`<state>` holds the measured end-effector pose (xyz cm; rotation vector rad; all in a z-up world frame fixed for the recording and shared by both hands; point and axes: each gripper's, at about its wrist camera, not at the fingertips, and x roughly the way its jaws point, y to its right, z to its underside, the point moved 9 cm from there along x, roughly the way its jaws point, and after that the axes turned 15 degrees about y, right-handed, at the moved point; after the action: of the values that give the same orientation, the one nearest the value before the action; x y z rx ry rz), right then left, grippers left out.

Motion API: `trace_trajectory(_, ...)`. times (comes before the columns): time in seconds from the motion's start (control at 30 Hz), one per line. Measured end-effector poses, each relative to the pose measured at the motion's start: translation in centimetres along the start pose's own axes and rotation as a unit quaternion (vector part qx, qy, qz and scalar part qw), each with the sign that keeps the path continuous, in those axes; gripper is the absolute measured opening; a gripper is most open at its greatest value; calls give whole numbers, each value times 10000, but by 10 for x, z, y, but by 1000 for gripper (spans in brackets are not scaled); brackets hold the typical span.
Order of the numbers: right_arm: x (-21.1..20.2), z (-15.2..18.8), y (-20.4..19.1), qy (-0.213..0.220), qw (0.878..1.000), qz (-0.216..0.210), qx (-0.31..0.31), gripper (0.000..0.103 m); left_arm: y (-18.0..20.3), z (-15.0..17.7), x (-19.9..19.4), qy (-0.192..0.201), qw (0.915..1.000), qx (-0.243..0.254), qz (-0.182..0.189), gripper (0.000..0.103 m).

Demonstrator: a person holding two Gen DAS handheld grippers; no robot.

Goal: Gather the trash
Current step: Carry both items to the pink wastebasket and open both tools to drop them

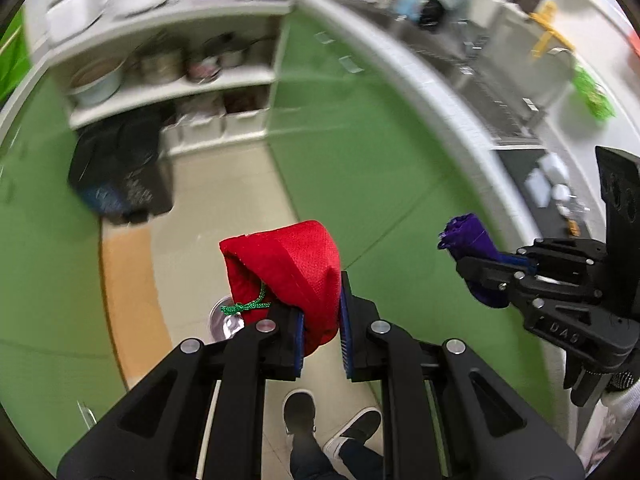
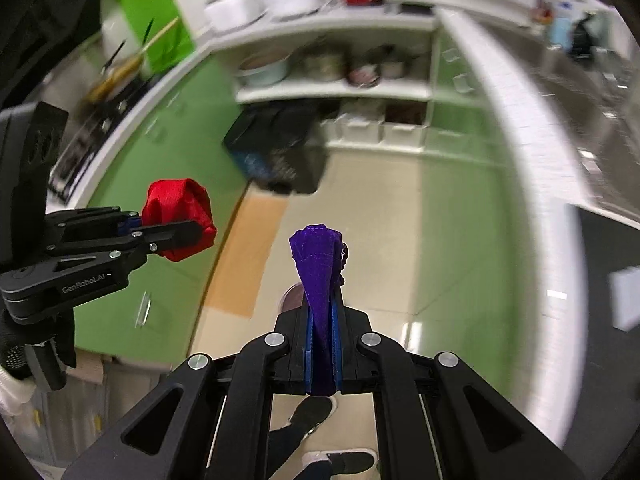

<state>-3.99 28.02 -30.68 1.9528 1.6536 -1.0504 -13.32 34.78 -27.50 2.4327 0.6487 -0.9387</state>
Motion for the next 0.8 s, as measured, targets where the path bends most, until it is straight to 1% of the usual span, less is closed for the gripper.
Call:
trace_trajectory(0.1, 56, 21, -19, -325, 9991, -223, -165, 7, -34, 24, 19, -103, 9996, -219, -158, 14)
trace_trajectory(0.13, 67, 28, -22, -397, 9987, -265, -191, 7, -50, 37, 29, -157, 9992, -308, -223, 14)
trace_trajectory(0.17, 92, 41, -27, -545, 9977, -351, -192, 7, -62, 46, 36, -192, 9988, -375, -267, 14)
trace_trajectory(0.27, 140, 70, -33, -821, 9951, -495, -225, 7, -99, 78, 61, -293, 9967, -631, -419, 14)
trace_trajectory(0.33, 183, 96, -38, -1039, 9924, -608, -269, 7, -126, 100, 77, -329, 9947, -824, -518, 14)
trace_trajectory(0.47, 251, 131, -45, -1304, 9882, -727, -344, 7, -161, 136, 100, -390, 9916, -1064, -621, 14)
trace_trajectory(0.63, 310, 162, -51, -1456, 9851, -815, -420, 7, -190, 173, 128, -451, 9886, -1280, -646, 14)
trace_trajectory(0.7, 324, 170, -52, -1475, 9846, -813, -465, 10, -196, 182, 137, -464, 9880, -1321, -651, 14)
trace_trajectory(0.73, 328, 174, -49, -1457, 9850, -792, -482, 14, -199, 185, 141, -470, 9877, -1343, -649, 14)
trace_trajectory(0.8, 337, 179, -46, -1435, 9857, -740, -492, 32, -202, 189, 146, -484, 9876, -1347, -650, 14)
